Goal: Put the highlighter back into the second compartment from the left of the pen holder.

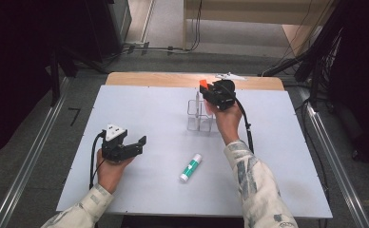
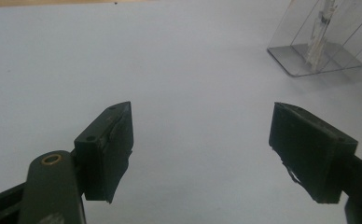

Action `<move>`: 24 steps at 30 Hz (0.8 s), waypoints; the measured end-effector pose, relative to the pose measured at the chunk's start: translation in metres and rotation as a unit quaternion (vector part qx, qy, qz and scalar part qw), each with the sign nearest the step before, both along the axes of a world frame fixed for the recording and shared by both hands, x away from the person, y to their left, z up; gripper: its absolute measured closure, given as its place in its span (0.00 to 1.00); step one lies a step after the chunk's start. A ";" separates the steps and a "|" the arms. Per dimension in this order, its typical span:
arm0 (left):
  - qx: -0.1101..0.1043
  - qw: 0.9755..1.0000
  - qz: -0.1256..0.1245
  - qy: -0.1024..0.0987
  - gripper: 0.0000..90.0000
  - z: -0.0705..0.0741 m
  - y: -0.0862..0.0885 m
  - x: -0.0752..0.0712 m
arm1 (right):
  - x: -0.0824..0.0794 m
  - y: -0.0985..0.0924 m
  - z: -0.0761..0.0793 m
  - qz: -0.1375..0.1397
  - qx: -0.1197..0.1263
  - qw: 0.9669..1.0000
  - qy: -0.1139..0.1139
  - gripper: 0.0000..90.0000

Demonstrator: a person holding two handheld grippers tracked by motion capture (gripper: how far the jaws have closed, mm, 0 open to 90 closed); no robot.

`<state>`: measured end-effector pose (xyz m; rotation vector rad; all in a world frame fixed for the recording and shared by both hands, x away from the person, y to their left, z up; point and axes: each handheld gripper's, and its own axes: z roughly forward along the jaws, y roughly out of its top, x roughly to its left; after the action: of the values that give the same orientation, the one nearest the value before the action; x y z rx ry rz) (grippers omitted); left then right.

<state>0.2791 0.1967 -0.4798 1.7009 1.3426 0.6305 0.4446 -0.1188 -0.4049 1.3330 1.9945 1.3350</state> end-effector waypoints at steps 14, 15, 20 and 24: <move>-0.001 1.000 0.000 0.001 0.25 0.000 0.000 0.000 | -0.005 -0.004 -0.003 0.003 0.001 1.000 0.003 0.71; 0.000 1.000 0.000 0.001 0.25 0.000 0.000 0.000 | -0.006 -0.004 -0.003 0.003 0.002 1.000 0.004 0.71; -0.001 1.000 0.002 0.001 0.25 -0.001 -0.001 0.000 | -0.010 -0.009 -0.006 0.006 -0.002 1.000 0.004 0.71; 0.000 1.000 0.001 0.002 0.25 -0.001 -0.001 0.000 | -0.016 -0.014 -0.008 0.008 -0.001 1.000 0.003 0.71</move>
<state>0.2792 0.1958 -0.4803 1.7029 1.3471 0.6279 0.4288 -0.1327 -0.4129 1.3244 2.0136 1.3381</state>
